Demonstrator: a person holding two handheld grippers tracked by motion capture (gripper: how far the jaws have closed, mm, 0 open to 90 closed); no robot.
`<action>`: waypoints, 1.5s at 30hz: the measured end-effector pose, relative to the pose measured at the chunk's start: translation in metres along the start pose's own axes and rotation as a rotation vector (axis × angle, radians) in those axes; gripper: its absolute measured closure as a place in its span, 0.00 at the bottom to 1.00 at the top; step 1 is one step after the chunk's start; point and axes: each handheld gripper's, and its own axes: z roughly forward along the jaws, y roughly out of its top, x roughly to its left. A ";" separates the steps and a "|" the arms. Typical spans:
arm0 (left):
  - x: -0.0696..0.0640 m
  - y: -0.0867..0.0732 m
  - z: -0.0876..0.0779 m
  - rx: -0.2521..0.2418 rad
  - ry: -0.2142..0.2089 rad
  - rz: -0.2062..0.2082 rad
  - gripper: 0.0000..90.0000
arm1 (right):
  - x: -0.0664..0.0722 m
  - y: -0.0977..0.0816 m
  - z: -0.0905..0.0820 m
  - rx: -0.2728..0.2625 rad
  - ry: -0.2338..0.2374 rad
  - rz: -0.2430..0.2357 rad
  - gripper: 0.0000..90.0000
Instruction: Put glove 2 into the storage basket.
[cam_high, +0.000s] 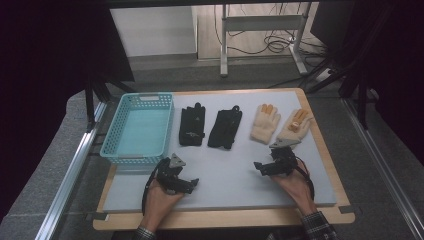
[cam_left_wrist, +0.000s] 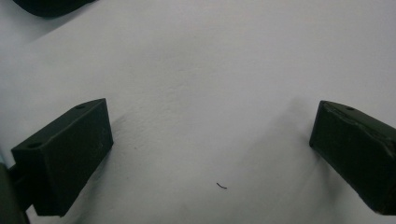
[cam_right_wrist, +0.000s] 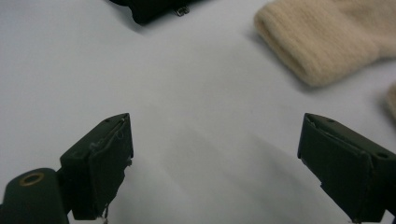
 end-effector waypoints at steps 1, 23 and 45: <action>0.000 0.000 0.000 0.000 0.000 0.000 0.00 | 0.001 0.003 0.001 0.004 0.001 -0.005 0.11; 0.000 0.000 0.000 0.000 0.000 0.000 0.00 | 0.003 0.052 0.035 -0.014 0.063 -0.026 0.26; 0.000 0.000 0.000 0.000 0.001 0.001 0.00 | -0.002 0.114 0.079 -0.028 0.061 -0.054 0.51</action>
